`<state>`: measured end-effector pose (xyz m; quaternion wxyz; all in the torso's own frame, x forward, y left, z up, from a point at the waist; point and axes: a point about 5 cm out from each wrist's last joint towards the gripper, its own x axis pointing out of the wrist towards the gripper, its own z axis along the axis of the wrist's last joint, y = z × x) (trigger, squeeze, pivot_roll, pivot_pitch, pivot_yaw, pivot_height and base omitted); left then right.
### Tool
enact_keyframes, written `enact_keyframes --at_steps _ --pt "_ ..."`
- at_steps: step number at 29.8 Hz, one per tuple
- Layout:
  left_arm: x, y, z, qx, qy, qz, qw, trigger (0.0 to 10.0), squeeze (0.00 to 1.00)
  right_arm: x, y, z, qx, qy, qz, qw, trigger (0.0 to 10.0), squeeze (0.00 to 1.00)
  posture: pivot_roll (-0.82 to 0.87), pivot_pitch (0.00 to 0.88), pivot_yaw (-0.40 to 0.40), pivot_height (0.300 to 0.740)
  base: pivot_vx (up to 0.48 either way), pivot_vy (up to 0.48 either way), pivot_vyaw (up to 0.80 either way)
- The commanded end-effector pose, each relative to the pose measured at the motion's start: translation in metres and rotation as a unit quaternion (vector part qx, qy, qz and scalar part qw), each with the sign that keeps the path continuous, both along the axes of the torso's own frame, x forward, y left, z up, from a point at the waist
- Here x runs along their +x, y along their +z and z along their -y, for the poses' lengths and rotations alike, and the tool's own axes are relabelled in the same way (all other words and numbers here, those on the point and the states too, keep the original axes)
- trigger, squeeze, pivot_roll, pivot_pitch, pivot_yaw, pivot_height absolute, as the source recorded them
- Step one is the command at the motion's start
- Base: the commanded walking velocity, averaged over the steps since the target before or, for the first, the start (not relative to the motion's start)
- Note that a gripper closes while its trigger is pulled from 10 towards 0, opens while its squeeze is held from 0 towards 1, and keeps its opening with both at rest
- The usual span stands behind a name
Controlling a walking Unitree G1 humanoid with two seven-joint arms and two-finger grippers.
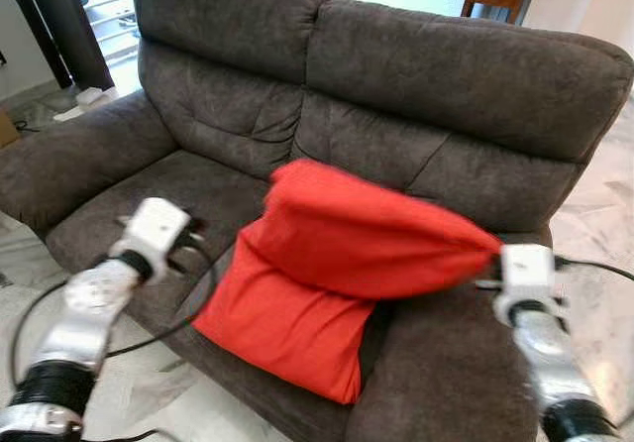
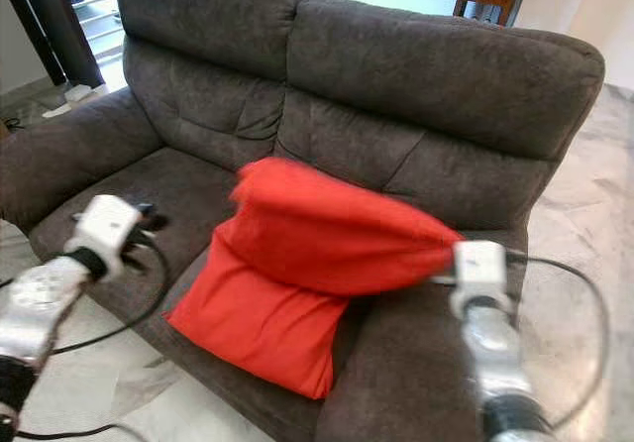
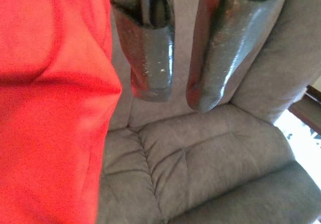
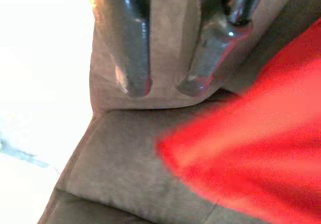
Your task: Move the pillow to the sofa from floor
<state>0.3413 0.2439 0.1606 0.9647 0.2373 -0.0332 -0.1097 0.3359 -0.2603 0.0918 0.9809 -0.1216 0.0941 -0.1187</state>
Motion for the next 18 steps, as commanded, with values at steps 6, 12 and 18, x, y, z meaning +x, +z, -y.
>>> enact_keyframes --at_steps 6,12,18 --pt "-0.009 -0.007 -0.002 0.020 0.014 -0.013 1.000 10.0 1.00 -0.004 -0.007 -0.006 0.009 -0.003 -0.013 1.000 10.0 1.00 0.08 0.118 -0.011 0.740 0.000 0.000 0.00" --pt "-0.023 -0.031 -0.011 0.003 0.035 -0.049 0.998 10.0 0.00 -0.011 -0.018 -0.006 0.038 -0.007 -0.016 0.999 10.0 0.00 0.08 0.115 -0.009 0.740 0.000 0.000 0.00" --pt "-0.059 -0.095 -0.018 -0.084 0.112 -0.131 0.981 10.0 0.00 -0.043 -0.057 0.004 0.118 -0.052 -0.041 0.991 10.0 0.00 0.08 0.098 0.003 0.740 0.000 0.000 0.00"
